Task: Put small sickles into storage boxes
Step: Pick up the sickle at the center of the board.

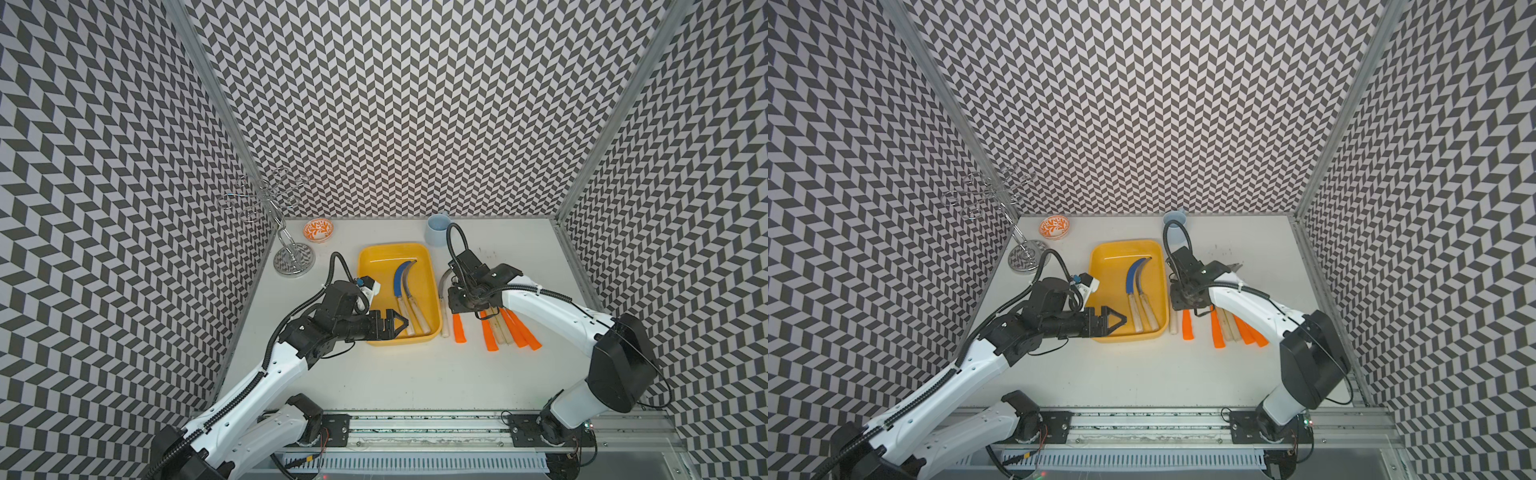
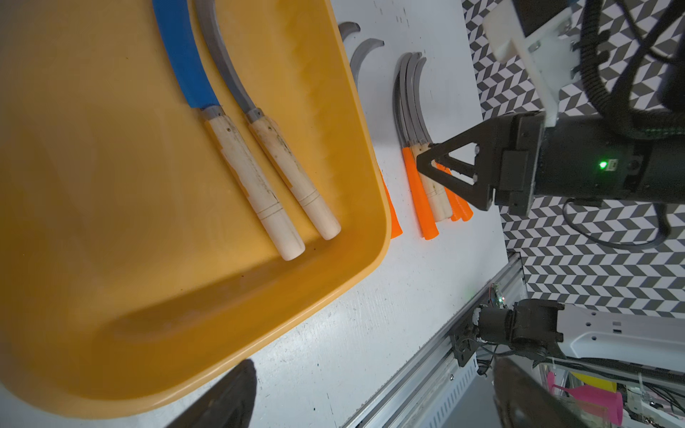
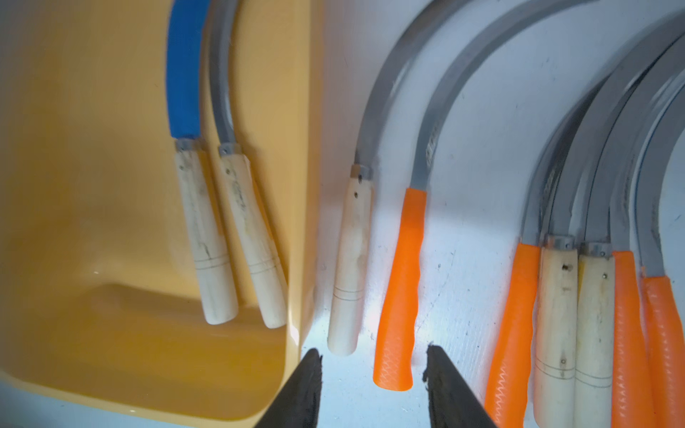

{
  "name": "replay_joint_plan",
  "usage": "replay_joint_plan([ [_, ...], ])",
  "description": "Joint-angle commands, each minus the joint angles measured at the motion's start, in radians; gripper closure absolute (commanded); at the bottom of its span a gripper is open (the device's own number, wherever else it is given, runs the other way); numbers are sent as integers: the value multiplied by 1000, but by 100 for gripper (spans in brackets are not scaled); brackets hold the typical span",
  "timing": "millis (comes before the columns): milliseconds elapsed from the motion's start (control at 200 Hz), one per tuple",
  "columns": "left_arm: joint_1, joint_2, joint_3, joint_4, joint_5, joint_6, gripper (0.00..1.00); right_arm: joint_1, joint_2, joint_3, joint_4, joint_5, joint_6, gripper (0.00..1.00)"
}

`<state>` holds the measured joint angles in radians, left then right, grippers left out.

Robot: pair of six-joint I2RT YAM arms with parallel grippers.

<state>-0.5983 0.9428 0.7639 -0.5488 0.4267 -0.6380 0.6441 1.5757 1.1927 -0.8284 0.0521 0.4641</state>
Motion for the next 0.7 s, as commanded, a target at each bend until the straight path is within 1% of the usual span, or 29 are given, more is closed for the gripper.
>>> replay_joint_plan([
  [0, -40, 0, -29, 67, -16, -48, 0, 1, -47, -70, 43, -17, 30, 54],
  [270, -129, 4, -81, 129, -42, -102, 0, 14, -45, -206, 133, -47, 65, 54],
  [421, -135, 10, -81, 130, -47, -99, 0, 19, -15, -238, 174, -55, 74, 54],
  [696, -135, 30, -56, 102, -58, -69, 0, 21, 67, -237, 220, -52, 72, 54],
])
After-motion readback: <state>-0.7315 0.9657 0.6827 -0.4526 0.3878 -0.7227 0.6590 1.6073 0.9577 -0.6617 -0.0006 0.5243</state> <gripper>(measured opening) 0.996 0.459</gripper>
